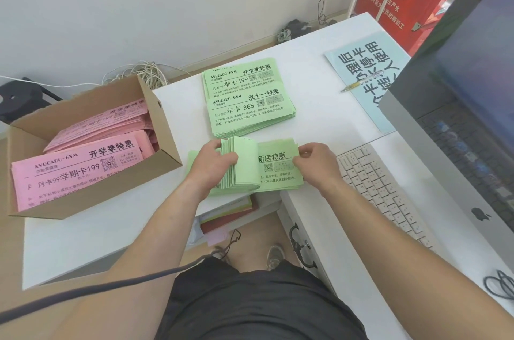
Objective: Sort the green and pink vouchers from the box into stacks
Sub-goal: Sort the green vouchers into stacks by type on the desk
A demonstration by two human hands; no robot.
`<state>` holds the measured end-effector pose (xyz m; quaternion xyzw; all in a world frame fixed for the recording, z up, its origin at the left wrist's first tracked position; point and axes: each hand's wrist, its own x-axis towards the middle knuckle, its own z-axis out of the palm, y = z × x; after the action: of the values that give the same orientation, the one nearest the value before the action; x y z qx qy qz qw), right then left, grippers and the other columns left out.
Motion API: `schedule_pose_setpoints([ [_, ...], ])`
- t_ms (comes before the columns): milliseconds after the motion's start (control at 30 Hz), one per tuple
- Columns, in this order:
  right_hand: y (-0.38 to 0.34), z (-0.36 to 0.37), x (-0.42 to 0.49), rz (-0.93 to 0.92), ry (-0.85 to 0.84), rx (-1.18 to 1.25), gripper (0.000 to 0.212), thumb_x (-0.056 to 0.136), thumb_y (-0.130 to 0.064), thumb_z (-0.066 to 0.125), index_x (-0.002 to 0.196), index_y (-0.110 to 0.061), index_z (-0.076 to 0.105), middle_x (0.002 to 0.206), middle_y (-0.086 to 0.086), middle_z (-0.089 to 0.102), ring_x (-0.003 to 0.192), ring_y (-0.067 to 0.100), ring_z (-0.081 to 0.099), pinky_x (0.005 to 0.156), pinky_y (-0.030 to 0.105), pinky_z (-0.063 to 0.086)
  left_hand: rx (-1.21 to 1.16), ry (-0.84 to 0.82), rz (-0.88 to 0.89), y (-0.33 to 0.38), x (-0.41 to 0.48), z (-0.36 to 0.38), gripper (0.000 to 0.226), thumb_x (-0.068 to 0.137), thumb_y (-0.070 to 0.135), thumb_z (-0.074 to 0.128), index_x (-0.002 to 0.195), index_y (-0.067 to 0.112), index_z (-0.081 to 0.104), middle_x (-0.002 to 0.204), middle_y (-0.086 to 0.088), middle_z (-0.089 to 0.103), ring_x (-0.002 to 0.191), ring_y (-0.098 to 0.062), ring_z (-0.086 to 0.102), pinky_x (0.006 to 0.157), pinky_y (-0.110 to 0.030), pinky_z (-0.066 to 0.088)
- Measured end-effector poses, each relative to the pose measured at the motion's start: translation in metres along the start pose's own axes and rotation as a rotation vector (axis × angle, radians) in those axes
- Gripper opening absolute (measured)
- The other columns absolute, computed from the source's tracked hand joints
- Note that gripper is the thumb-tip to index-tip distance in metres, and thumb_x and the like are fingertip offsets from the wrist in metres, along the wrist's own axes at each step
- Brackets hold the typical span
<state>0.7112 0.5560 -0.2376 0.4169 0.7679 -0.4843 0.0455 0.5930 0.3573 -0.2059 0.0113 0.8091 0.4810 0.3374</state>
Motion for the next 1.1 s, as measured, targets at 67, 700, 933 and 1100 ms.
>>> schedule_pose_setpoints([
  [67,-0.002,0.000,-0.004,-0.062,0.098,-0.103,0.037,0.091,-0.021,0.062,0.128,-0.019,0.061,0.120,-0.001,0.061,0.104,0.016,0.057,0.086,0.033,0.047,-0.041,-0.025,-0.014,-0.001,-0.001,-0.001,0.040,0.072,0.022,0.062,0.111,0.020,0.068,0.103,-0.014,0.074,0.093,-0.039,0.071,0.072,-0.046,0.055],
  [700,-0.038,0.037,-0.020,-0.133,-0.179,0.177,0.036,0.080,-0.031,0.084,0.109,-0.025,0.063,0.101,-0.001,0.067,0.091,0.024,0.071,0.076,0.048,0.062,-0.180,-0.148,0.018,-0.022,0.003,0.004,0.019,0.096,0.014,0.068,0.115,0.018,0.070,0.107,-0.007,0.077,0.105,-0.036,0.071,0.096,-0.067,0.049],
  [933,-0.029,0.023,-0.013,-0.047,-0.194,0.207,0.019,0.091,-0.020,0.067,0.110,-0.023,0.067,0.106,-0.001,0.071,0.092,0.024,0.072,0.082,0.045,0.062,-0.113,-0.152,0.003,-0.020,0.009,0.004,0.013,0.097,0.015,0.067,0.107,0.020,0.072,0.100,-0.001,0.078,0.095,-0.030,0.072,0.078,-0.042,0.046],
  [1100,-0.017,0.008,-0.010,0.003,-0.022,0.090,0.024,0.094,-0.019,0.056,0.117,-0.023,0.064,0.117,-0.004,0.068,0.104,0.019,0.067,0.091,0.040,0.055,-0.140,-0.177,-0.001,-0.019,0.009,0.003,0.016,0.098,0.011,0.064,0.113,0.016,0.070,0.101,0.001,0.077,0.086,-0.019,0.072,0.063,-0.025,0.051],
])
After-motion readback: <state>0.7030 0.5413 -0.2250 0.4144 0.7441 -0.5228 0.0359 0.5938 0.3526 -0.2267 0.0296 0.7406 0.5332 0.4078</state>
